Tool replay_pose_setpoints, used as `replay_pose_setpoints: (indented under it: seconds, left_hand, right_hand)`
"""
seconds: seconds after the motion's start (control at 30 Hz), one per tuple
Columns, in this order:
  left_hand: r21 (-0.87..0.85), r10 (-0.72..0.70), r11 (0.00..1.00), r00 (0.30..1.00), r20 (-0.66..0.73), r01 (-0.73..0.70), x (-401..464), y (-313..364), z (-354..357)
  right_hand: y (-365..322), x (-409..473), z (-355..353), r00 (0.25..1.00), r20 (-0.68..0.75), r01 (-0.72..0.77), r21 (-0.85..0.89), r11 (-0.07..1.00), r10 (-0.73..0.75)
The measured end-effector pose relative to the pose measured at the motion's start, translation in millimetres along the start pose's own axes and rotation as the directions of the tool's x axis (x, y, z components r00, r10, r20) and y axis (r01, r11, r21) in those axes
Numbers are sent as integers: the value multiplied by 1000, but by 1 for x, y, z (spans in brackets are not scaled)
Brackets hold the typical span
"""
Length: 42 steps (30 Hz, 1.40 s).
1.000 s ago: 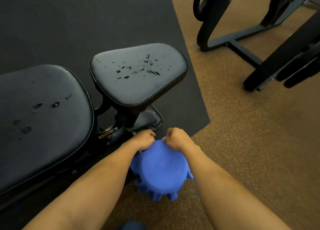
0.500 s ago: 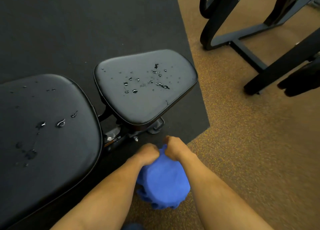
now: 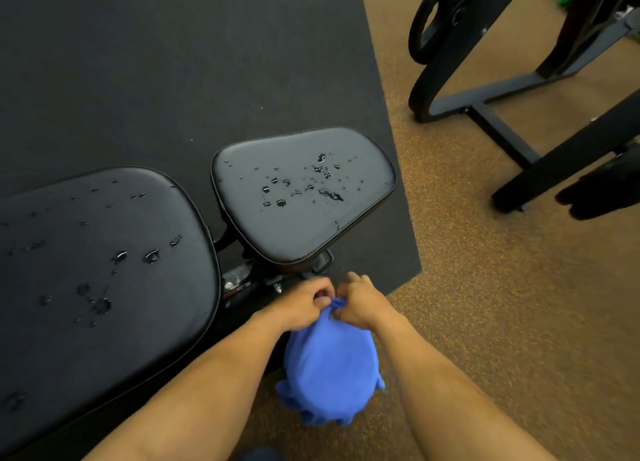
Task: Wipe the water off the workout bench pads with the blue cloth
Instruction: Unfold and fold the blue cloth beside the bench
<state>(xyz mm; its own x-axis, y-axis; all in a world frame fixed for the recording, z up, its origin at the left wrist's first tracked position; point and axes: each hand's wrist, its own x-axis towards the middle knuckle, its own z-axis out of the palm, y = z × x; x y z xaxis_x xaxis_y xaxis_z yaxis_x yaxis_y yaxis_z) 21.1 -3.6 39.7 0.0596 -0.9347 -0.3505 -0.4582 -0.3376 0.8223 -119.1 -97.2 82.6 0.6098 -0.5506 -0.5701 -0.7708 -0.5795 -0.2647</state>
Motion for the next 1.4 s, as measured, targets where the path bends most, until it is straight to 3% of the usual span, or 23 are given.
replay_pose_setpoints:
  seconds: [0.23, 0.4, 0.57, 0.8, 1.07, 1.27, 1.4]
  left_hand:
    - [308, -66, 949, 997, -41, 75, -33, 21, -22]
    - [311, -177, 918, 957, -231, 246, -76, 30, -16]
    - [305, -254, 891, 925, -282, 337, -110, 42, 5]
    - [374, -247, 839, 889, -386, 395, -141, 36, 12]
    - [429, -329, 778, 878, -347, 460, -179, 50, -14]
    - [291, -345, 829, 846, -406, 477, -197, 68, -38]
    - [5, -372, 910, 821, -433, 414, -201, 77, -49]
  right_hand:
    - [-2, -16, -39, 987, 79, 145, -56, 988, -141]
    - [6, -28, -39, 962, 90, 271, -174, 947, -258]
    - [31, -47, -22, 967, 52, 252, -347, 903, -250]
    - [43, -62, -25, 953, -8, 289, -268, 919, -302]
    - [41, -91, -51, 957, -84, 264, -139, 954, -277]
    - [30, -102, -85, 948, -112, 284, -121, 951, -297]
    - [26, -105, -104, 941, -180, 291, 7, 957, -285]
